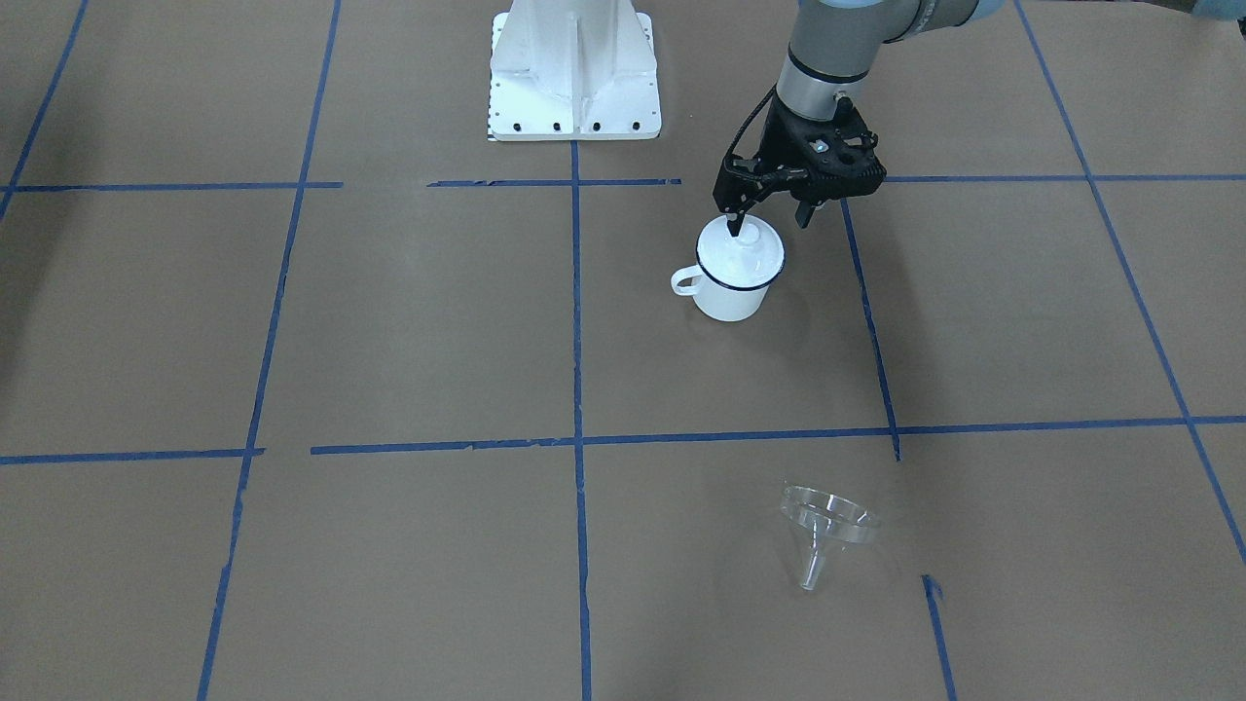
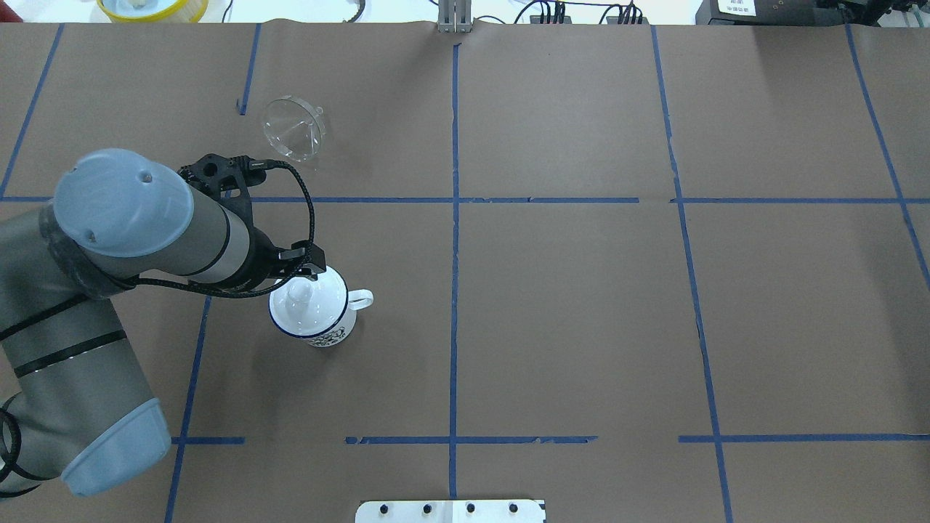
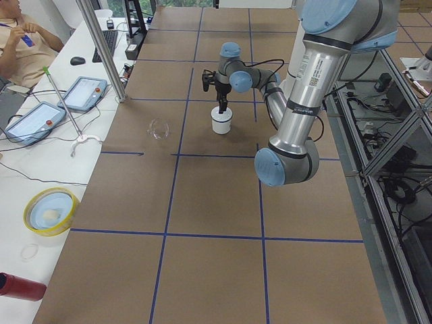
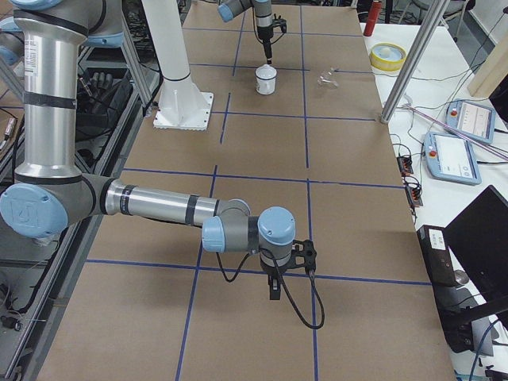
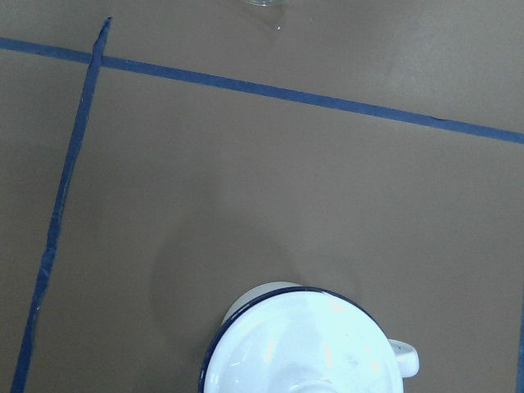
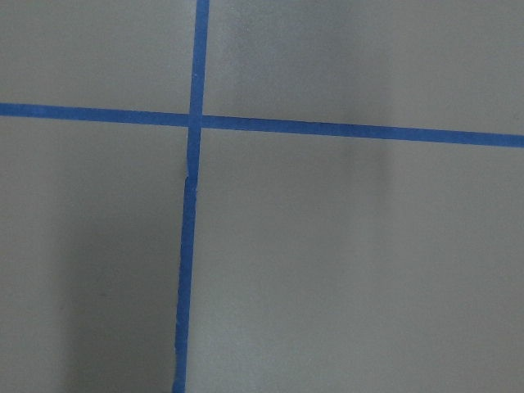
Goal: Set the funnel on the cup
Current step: 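Move the left gripper over the white lid on the enamel mug, then lower the left gripper and grasp the lid's knob, then lift the white lid off the mug with the left gripper, then lower the lid onto the table beside the mug and release it, then move the left gripper to the clear glass funnel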
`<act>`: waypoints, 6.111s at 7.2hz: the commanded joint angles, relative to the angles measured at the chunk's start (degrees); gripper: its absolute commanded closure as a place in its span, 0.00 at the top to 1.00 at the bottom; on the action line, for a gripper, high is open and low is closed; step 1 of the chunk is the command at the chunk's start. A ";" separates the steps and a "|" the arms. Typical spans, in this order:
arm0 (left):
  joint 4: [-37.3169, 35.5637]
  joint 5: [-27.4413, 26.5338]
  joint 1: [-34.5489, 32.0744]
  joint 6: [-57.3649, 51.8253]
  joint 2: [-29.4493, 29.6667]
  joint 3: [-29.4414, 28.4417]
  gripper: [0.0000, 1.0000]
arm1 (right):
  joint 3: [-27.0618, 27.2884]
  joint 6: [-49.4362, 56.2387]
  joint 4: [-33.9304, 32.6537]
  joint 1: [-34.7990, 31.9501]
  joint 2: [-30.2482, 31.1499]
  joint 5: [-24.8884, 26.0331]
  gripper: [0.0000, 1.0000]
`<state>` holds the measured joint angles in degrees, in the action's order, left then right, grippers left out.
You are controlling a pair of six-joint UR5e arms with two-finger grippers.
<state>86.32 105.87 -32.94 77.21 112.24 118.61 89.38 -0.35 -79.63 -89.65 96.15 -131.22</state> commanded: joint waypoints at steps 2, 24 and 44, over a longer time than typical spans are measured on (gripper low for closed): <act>-0.10 -0.14 1.30 0.13 1.83 -2.23 0.81 | 0.00 0.00 0.00 0.00 0.00 0.00 1.00; -5.43 0.92 -6.70 -16.57 -17.44 19.55 0.00 | 0.00 0.00 0.00 0.00 0.00 0.00 1.00; 32.97 -10.71 -7.66 24.91 -8.57 -5.44 1.00 | 0.00 0.00 0.00 0.00 0.00 0.00 1.00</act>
<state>113.77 99.98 -39.79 90.19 99.58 117.04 89.39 -0.35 -79.63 -89.65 96.15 -131.22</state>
